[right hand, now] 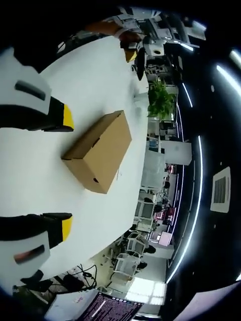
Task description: Operate the shoe box by opening the lid, removing the specified soft item, and placing it in the target area until the item is outside and the box remains undamaged.
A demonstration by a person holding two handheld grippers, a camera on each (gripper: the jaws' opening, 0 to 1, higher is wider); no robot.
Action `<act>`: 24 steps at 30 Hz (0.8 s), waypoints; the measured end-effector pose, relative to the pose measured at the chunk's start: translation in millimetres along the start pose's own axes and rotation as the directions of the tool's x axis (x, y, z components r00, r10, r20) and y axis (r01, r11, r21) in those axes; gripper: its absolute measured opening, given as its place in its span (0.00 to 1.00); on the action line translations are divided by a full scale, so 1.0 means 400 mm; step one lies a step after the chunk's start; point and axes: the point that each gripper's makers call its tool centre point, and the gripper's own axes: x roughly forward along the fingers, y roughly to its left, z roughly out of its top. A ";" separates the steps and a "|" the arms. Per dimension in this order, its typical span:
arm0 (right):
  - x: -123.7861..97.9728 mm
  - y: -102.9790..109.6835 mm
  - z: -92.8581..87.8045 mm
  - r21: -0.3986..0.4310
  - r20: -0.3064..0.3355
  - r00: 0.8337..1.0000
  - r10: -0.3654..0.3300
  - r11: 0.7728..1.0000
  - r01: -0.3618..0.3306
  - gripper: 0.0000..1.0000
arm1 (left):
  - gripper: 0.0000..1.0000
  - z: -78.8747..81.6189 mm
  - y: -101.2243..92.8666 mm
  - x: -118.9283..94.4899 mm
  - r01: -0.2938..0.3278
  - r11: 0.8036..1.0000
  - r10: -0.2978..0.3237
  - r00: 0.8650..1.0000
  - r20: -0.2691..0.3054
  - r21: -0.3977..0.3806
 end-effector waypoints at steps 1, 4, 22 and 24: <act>0.000 0.000 -0.002 0.010 -0.002 1.000 -0.001 1.000 0.001 0.67 | 0.90 0.002 0.003 0.002 0.006 1.000 -0.006 1.000 0.007 -0.010; -0.004 -0.007 -0.010 0.015 -0.010 1.000 -0.013 1.000 0.013 0.67 | 0.89 0.015 0.012 0.013 0.023 0.999 -0.022 0.999 0.028 -0.033; 0.071 -0.048 0.009 0.099 -0.005 1.000 -0.007 0.995 0.007 0.65 | 0.76 0.036 0.040 0.077 0.057 0.998 -0.057 0.998 -0.008 -0.024; 0.077 -0.052 0.009 0.100 -0.006 1.000 -0.006 0.995 0.006 0.65 | 0.75 0.037 0.040 0.082 0.074 0.997 -0.074 0.997 -0.010 -0.035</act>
